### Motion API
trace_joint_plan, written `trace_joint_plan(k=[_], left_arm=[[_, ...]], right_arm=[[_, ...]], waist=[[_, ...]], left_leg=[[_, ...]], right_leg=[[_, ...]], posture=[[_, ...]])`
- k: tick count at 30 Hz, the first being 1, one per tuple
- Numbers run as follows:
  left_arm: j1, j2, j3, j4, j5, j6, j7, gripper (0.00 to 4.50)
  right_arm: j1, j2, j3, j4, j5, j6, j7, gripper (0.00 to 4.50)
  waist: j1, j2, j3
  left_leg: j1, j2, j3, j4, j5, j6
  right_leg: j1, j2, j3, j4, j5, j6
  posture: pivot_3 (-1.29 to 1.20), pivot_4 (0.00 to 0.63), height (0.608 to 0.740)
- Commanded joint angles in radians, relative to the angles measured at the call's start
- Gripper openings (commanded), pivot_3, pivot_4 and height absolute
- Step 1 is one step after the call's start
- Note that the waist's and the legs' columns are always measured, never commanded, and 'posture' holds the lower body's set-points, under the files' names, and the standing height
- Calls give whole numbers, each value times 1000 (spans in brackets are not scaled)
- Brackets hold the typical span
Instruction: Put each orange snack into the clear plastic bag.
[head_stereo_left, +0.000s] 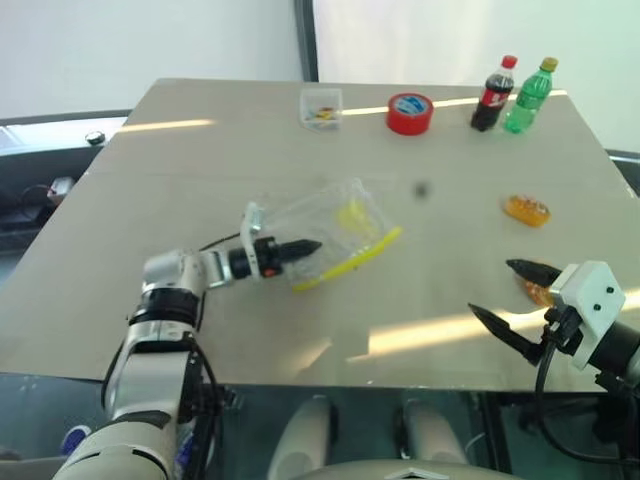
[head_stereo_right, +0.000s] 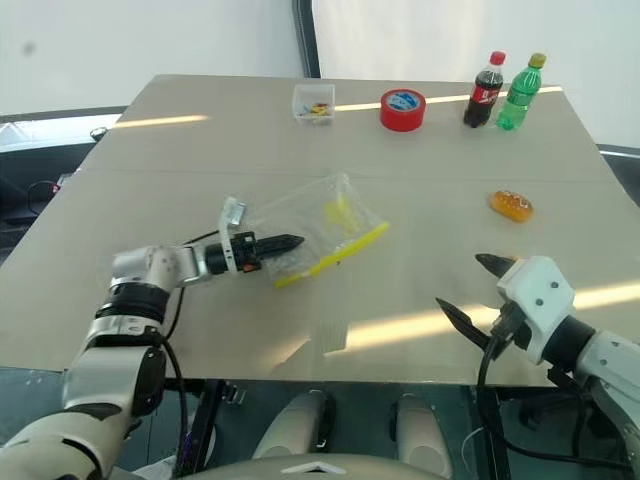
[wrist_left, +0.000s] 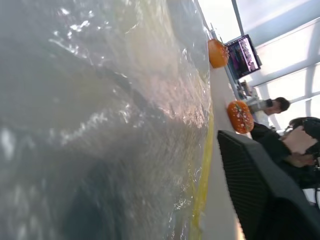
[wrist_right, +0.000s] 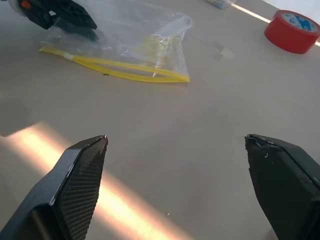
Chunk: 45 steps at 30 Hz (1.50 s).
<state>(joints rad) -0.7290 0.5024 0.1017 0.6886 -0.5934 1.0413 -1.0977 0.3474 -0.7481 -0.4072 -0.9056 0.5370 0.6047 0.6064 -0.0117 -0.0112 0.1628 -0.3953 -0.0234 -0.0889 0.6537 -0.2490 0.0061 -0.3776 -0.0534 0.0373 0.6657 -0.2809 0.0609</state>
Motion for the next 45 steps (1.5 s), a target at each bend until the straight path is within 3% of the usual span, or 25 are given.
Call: trace_joint_plan(k=[1,2,8,16,21,28,31,33,35,40,43,44,45], left_arm=[[12,-20,19,13,-13,96,44,290],[14,-25,33,6,-21,117,56,56],[-1,-34,191,-104,-143,331,149,56],[-71,-66,402,-159,-228,552,331,56],[-123,-84,436,-138,-279,573,420,56],[-134,-80,435,-126,-342,573,501,56],[-137,-80,439,-124,-366,573,526,0],[-137,-81,441,-124,-383,573,545,0],[-138,-83,445,-124,-402,573,564,0],[-132,-91,466,-169,-392,571,603,0],[-97,-87,437,-257,-376,531,601,0],[-80,-82,418,-294,-365,508,598,403],[-66,-76,413,-318,-361,496,594,523]], right_arm=[[-8,2,20,-35,-32,-26,-17,4500],[-11,2,42,-30,-65,-42,-26,4500],[-71,-5,245,50,-319,-153,-97,4500],[-467,48,718,407,-920,-360,-253,4500],[-695,118,847,638,-1196,-485,-383,4500],[-831,215,905,848,-1370,-588,-512,4500],[-838,244,900,883,-1368,-619,-517,3819],[-841,257,889,892,-1372,-628,-520,2966],[-841,265,878,895,-1366,-638,-515,1807],[-839,266,841,898,-1344,-646,-512,78],[-847,261,803,914,-1309,-652,-509,78],[-853,259,789,921,-1296,-655,-504,0],[-863,254,776,929,-1284,-657,-495,0]], waist=[[0,3,-2],[0,3,-3],[-4,3,-3],[-20,-5,2],[-23,-7,3],[-27,-8,3],[-27,-8,3],[-28,-8,3],[-28,-8,3],[-29,-8,3],[-29,-8,3],[-29,-8,3],[-30,-8,3]], left_leg=[[1,0,0,0,0,0],[1,0,0,0,0,0],[4,0,1,1,0,0],[2,-1,1,1,3,-5],[-4,-2,1,0,7,-12],[-6,-1,3,-1,7,-13],[-6,-1,3,-1,7,-13],[-6,-1,3,-1,7,-13],[-6,-1,3,-1,7,-13],[-6,-1,3,-1,7,-13],[-6,-1,3,-1,7,-13],[-6,-1,3,-1,7,-13],[-6,-1,3,-1,7,-13]], right_leg=[[0,0,0,1,0,0],[0,0,0,2,0,0],[0,0,2,6,0,0],[-5,1,3,10,0,0],[-12,0,3,13,0,0],[-17,0,5,13,0,-1],[-17,0,6,14,0,-1],[-17,0,6,14,0,-1],[-17,0,6,14,0,-1],[-17,0,6,15,0,-1],[-17,0,6,15,0,-1],[-17,0,6,14,0,-1],[-17,0,7,15,0,-1]], posture=[[0,150,740],[0,150,740],[0,150,740],[0,150,740],[0,150,740],[0,150,740],[0,150,740],[0,150,740],[0,150,740],[0,150,740],[0,150,740],[0,150,740],[0,150,740]])
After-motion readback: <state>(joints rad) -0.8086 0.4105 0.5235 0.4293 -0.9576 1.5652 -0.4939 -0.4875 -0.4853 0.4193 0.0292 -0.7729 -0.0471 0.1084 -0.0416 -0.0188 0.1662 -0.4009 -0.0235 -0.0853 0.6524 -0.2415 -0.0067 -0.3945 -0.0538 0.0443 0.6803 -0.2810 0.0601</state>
